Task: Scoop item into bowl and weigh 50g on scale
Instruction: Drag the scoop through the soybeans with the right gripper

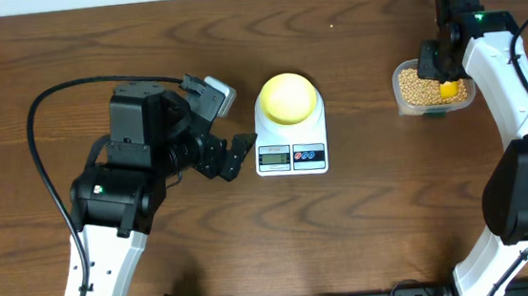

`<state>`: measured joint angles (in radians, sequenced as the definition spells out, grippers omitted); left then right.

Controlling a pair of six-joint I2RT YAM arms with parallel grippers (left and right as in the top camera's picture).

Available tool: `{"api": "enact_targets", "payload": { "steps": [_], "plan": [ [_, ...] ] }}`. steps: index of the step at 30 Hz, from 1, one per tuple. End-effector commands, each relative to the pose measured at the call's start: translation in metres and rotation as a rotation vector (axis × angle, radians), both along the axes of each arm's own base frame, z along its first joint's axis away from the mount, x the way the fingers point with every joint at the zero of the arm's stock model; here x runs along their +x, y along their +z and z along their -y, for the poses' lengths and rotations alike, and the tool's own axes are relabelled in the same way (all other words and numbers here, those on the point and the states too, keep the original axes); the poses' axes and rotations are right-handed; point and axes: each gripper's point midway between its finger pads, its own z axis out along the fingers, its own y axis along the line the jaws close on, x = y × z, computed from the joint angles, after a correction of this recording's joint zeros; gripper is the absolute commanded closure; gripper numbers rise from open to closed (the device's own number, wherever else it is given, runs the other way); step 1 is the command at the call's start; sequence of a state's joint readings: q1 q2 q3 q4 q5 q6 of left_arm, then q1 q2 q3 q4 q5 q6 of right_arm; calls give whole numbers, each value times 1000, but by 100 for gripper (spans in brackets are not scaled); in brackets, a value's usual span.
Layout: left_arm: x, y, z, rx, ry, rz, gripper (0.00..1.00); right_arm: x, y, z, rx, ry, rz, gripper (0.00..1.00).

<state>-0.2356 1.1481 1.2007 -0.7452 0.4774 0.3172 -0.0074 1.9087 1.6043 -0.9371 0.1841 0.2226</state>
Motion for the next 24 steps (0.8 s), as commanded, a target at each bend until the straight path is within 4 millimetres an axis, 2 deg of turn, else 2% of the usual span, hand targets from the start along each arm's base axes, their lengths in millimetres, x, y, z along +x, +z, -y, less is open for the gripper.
{"api": "enact_targets", "payload": {
  "steps": [1, 17, 20, 24],
  "plan": [
    [-2, 0, 1, -15, -6, -10, 3, -3, -9, -5, 42, 4, -20, 99],
    [-2, 0, 1, -15, -6, -10, 2, -1, -9, -9, 64, 20, -16, 99],
    [-2, 0, 1, -15, -6, -10, 2, 1, -9, -15, 121, 53, -6, 99],
    [-2, 0, 1, -15, -6, -10, 2, 2, -9, -14, 190, 48, 3, 99]
  ]
}}
